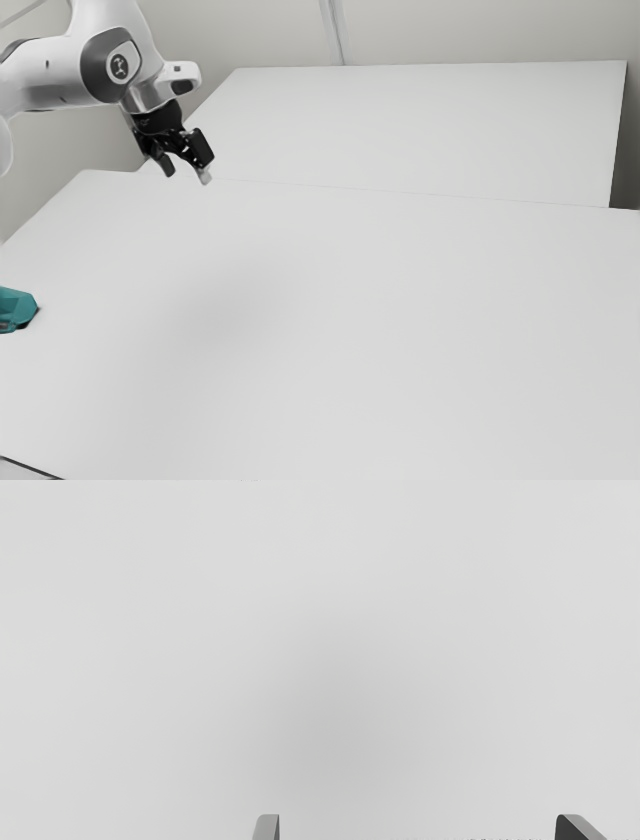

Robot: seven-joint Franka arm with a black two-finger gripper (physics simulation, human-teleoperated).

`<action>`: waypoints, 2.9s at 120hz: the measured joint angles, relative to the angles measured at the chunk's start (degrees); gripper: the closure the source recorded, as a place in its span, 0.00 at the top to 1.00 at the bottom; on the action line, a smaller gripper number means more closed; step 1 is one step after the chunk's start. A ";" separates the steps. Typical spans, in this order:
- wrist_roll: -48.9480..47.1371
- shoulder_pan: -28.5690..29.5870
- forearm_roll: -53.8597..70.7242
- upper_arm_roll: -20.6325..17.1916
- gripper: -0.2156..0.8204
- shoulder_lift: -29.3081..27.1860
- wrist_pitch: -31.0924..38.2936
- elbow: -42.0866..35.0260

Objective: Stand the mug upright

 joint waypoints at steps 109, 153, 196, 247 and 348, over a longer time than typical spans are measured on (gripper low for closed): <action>42.00 66.08 -35.31 -12.47 0.79 4.02 13.68 -17.76; 68.90 94.23 -33.86 -34.51 0.79 14.70 7.29 -10.54; 85.46 98.91 -33.58 -31.31 0.78 19.93 7.03 -7.38; 95.50 94.34 -39.84 -30.77 0.78 40.09 8.50 10.89; 102.36 91.49 -47.32 -31.94 0.70 41.43 10.42 6.74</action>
